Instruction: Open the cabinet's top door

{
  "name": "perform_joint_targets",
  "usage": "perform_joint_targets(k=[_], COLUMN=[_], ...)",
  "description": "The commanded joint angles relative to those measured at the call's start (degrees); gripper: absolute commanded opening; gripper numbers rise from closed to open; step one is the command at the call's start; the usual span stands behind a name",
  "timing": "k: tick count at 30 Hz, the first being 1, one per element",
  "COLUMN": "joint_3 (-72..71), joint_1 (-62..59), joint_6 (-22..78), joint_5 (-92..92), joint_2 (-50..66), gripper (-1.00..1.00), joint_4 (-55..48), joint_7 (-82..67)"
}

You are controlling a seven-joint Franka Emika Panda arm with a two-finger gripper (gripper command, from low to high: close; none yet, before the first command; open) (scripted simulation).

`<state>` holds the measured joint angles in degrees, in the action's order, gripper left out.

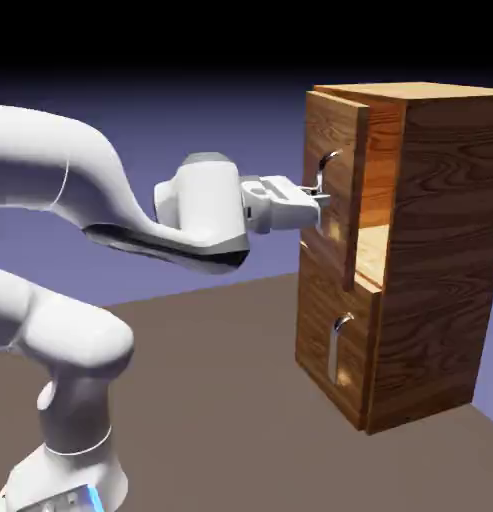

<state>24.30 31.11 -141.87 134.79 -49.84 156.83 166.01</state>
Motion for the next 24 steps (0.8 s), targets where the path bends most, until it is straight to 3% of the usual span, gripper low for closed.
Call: perform_joint_targets(k=[1,11,24], joint_3=[-2.08,-22.84,-46.82], joint_1=[-1.46,-16.5,-42.64], joint_6=[0.6,2.58,-10.74], joint_5=[-1.86,-19.37,-35.2], joint_2=[-0.06,-1.45,-8.27], gripper=[-1.0,-1.0,-1.0], joint_4=[0.57,3.89,3.98], joint_7=[-0.02,-0.32,1.26])
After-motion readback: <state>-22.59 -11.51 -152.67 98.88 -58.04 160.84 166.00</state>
